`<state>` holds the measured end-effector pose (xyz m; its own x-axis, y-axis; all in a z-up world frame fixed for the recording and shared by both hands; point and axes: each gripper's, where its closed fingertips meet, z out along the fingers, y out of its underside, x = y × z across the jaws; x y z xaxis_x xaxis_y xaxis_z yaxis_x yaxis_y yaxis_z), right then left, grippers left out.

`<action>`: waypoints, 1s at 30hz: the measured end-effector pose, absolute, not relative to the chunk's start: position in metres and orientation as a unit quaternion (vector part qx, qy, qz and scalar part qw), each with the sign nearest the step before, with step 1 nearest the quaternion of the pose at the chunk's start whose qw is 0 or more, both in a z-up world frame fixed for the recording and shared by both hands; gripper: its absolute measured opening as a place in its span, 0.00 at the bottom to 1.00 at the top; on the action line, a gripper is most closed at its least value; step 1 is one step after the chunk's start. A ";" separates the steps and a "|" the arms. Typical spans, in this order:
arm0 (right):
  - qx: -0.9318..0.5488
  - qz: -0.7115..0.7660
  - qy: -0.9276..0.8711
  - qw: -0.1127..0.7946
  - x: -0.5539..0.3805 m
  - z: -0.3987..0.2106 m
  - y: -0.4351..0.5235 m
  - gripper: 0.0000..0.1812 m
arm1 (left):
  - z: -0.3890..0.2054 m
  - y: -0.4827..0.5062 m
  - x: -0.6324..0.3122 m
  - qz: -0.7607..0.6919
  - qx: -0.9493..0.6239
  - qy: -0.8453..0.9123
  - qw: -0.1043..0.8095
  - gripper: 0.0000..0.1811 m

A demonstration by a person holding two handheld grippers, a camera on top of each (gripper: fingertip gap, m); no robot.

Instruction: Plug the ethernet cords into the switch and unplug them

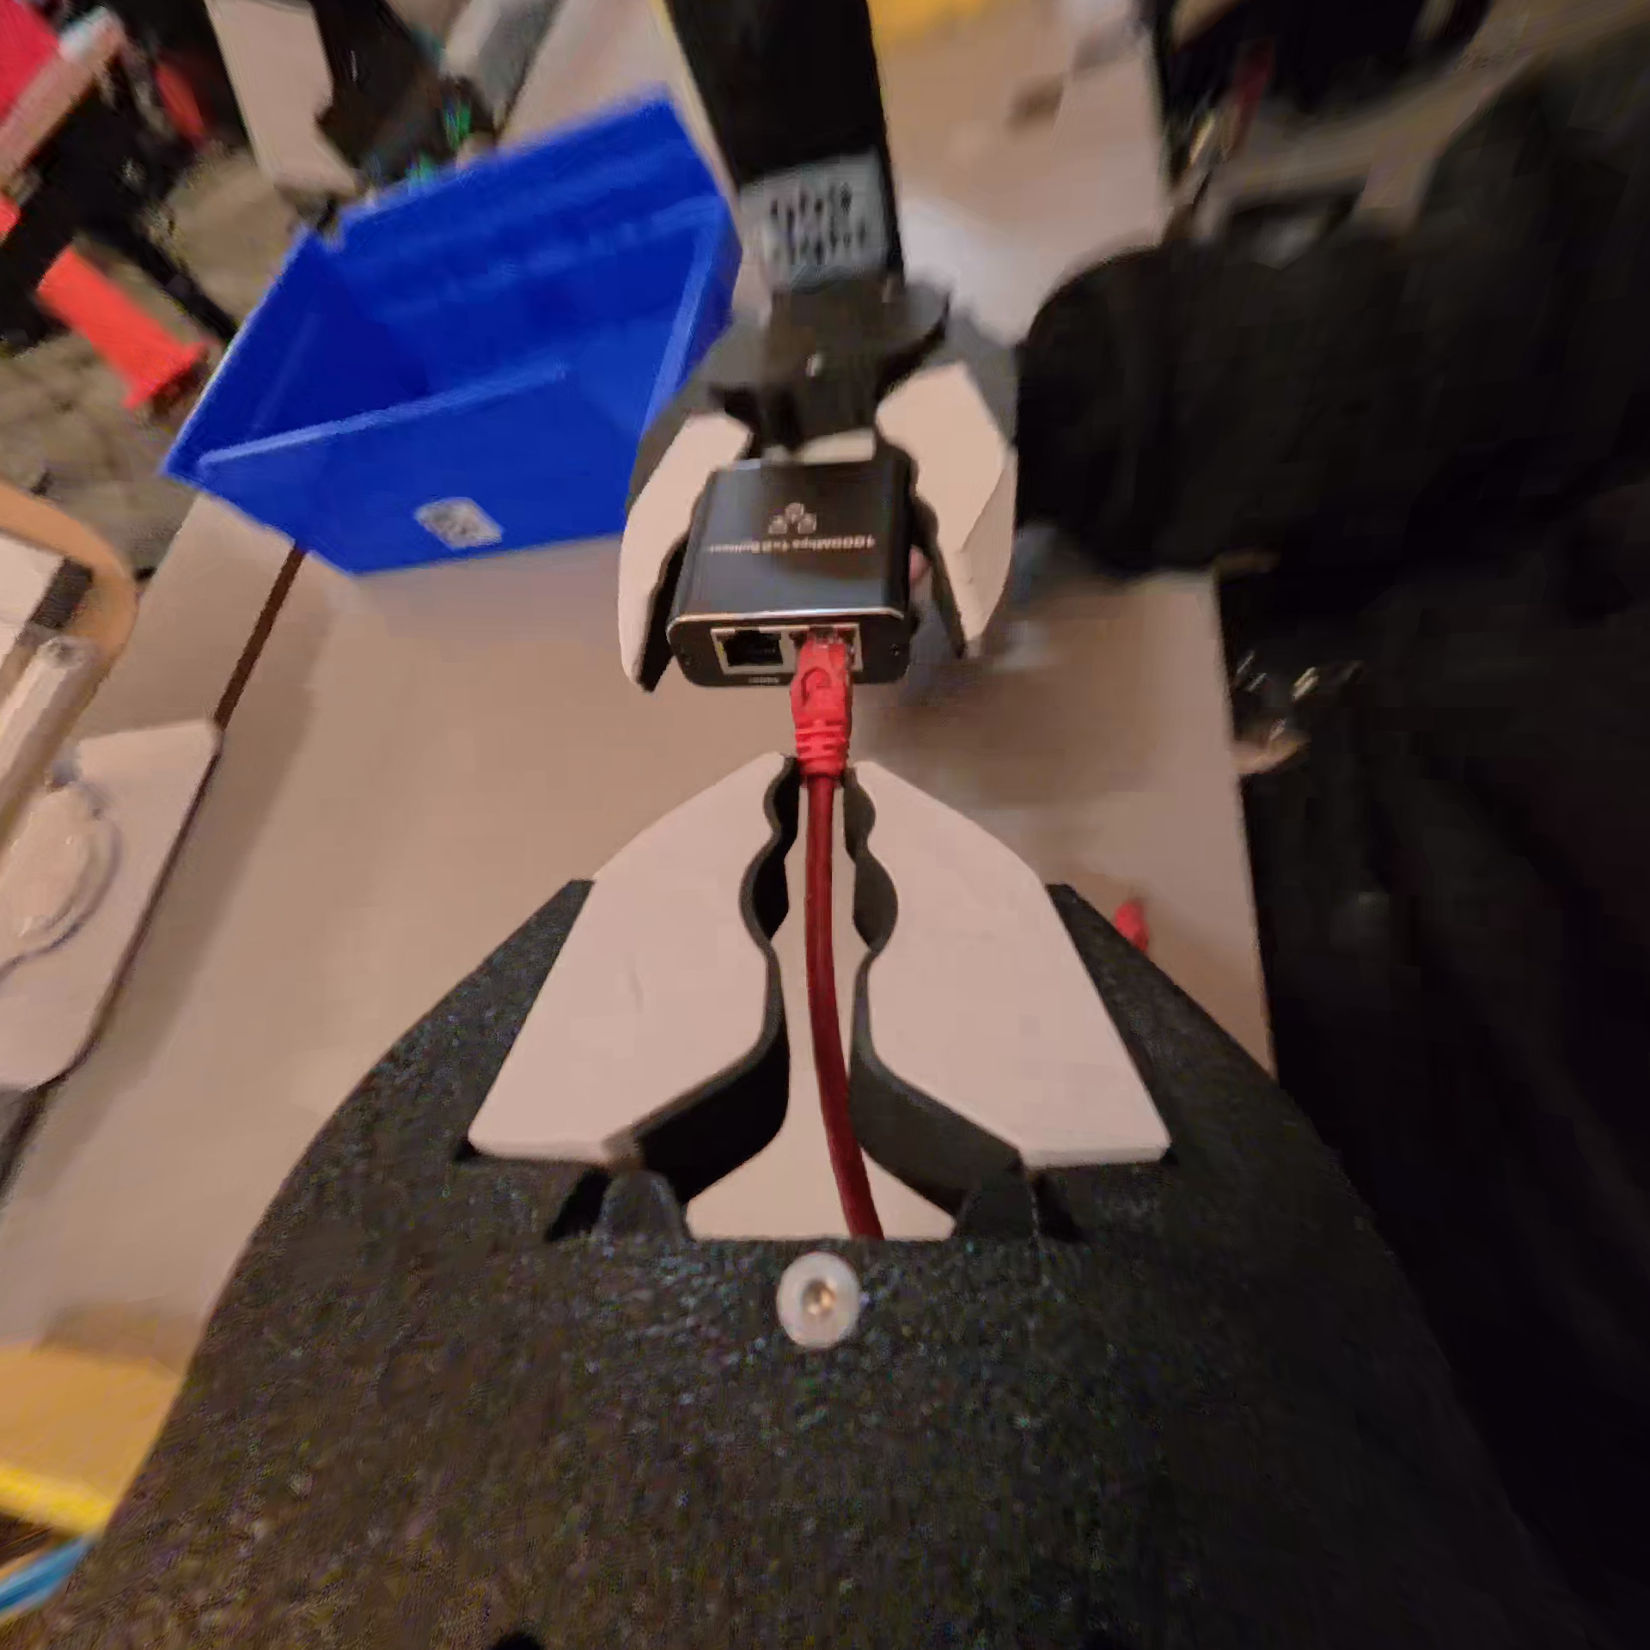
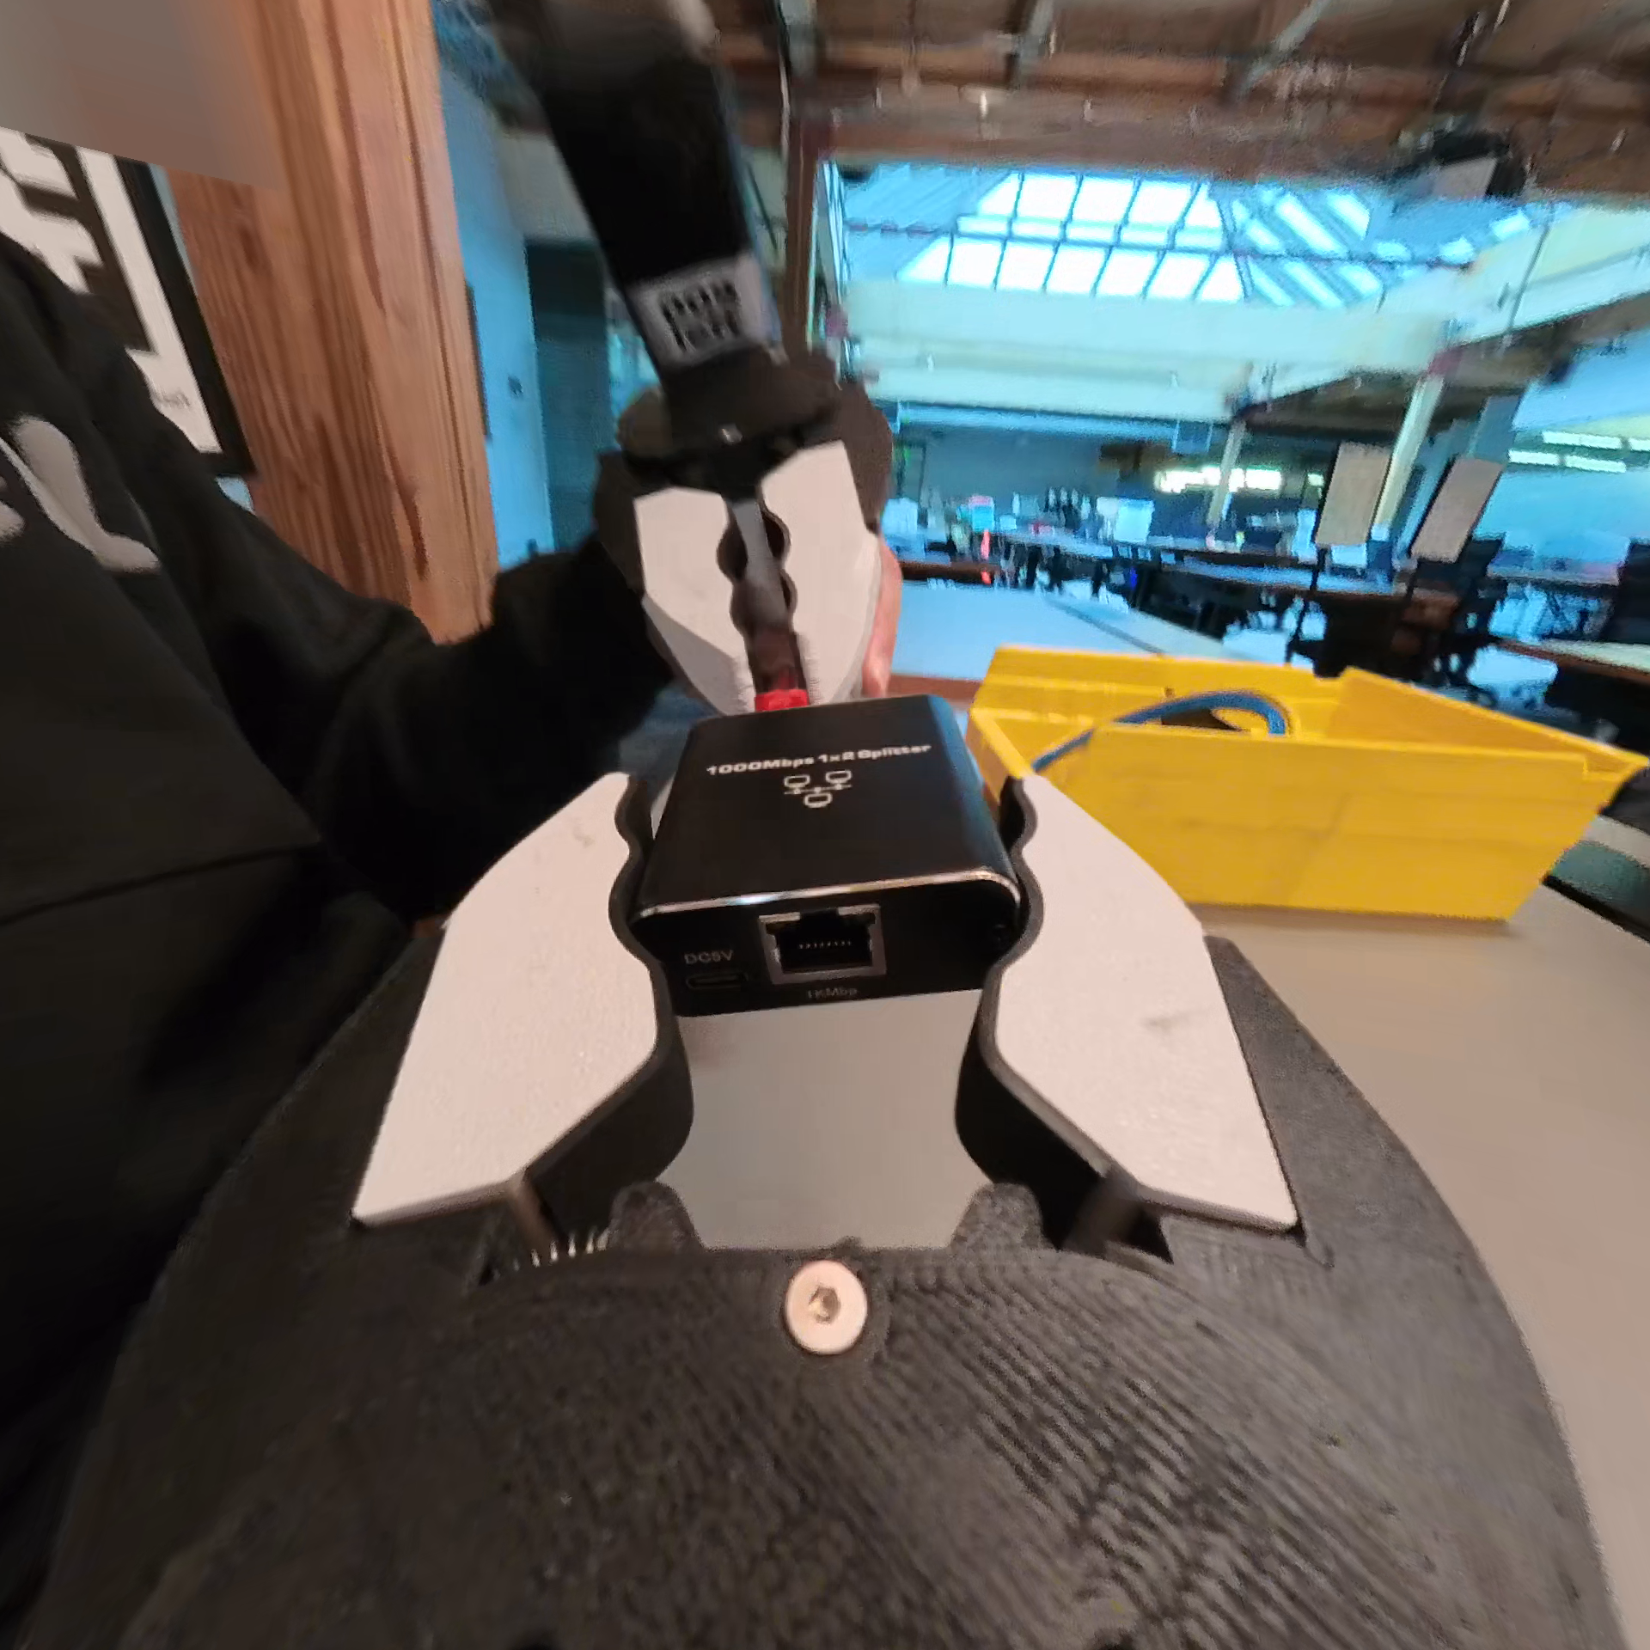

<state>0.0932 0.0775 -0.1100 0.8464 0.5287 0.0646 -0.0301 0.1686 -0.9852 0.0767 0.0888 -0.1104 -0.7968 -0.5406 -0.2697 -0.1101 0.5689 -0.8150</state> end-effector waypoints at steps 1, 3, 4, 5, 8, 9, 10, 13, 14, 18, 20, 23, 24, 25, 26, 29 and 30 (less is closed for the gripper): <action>-0.604 0.191 -0.205 0.746 0.092 -0.104 0.075 0.42 | -0.105 0.087 0.075 -0.454 -0.194 0.836 0.240 0.05; -0.600 0.183 -0.209 0.750 0.090 -0.099 0.075 0.42 | -0.103 0.087 0.074 -0.480 -0.191 0.826 0.228 0.05; -0.601 0.182 -0.213 0.749 0.089 -0.099 0.075 0.42 | -0.104 0.087 0.075 -0.484 -0.189 0.824 0.227 0.07; -0.601 0.180 -0.213 0.749 0.089 -0.100 0.075 0.42 | -0.104 0.087 0.075 -0.488 -0.187 0.822 0.228 0.08; -0.601 0.178 -0.212 0.750 0.091 -0.100 0.075 0.42 | -0.106 0.085 0.076 -0.492 -0.181 0.821 0.225 0.09; -0.601 0.176 -0.211 0.751 0.091 -0.100 0.075 0.41 | -0.106 0.084 0.077 -0.494 -0.182 0.820 0.225 0.09; -0.600 0.176 -0.212 0.751 0.091 -0.100 0.074 0.41 | -0.106 0.083 0.076 -0.497 -0.181 0.819 0.221 0.09; -0.604 0.167 -0.214 0.749 0.091 -0.101 0.075 0.42 | -0.102 0.081 0.077 -0.516 -0.185 0.809 0.214 0.10; -0.603 0.166 -0.215 0.750 0.090 -0.101 0.076 0.41 | -0.102 0.080 0.078 -0.520 -0.185 0.807 0.210 0.09; -0.611 0.162 -0.211 0.746 0.090 -0.104 0.079 0.42 | -0.104 0.083 0.080 -0.507 -0.187 0.813 0.217 0.06; -0.621 0.151 -0.211 0.740 0.091 -0.108 0.082 0.42 | -0.107 0.086 0.082 -0.491 -0.182 0.821 0.227 0.06; -0.606 0.175 -0.196 0.751 0.091 -0.106 0.082 0.42 | -0.102 0.085 0.083 -0.506 -0.187 0.812 0.224 0.06; -0.616 0.164 -0.199 0.745 0.091 -0.110 0.085 0.42 | -0.106 0.086 0.083 -0.496 -0.187 0.818 0.224 0.06; -0.628 0.152 -0.205 0.735 0.091 -0.114 0.087 0.42 | -0.110 0.088 0.083 -0.484 -0.183 0.825 0.228 0.06; -0.633 0.153 -0.205 0.731 0.091 -0.116 0.087 0.42 | -0.111 0.088 0.083 -0.484 -0.182 0.825 0.228 0.06; -0.621 0.163 -0.196 0.742 0.093 -0.114 0.086 0.42 | -0.110 0.086 0.086 -0.497 -0.192 0.816 0.225 0.06; -0.624 0.156 -0.195 0.740 0.095 -0.115 0.086 0.42 | -0.112 0.087 0.087 -0.490 -0.192 0.819 0.229 0.06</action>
<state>0.0949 0.0861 -0.1149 0.8751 0.4748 0.0934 0.0117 0.1721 -0.9850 0.0873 0.0867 -0.1115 -0.8220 -0.5379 -0.1869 -0.0902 0.4471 -0.8899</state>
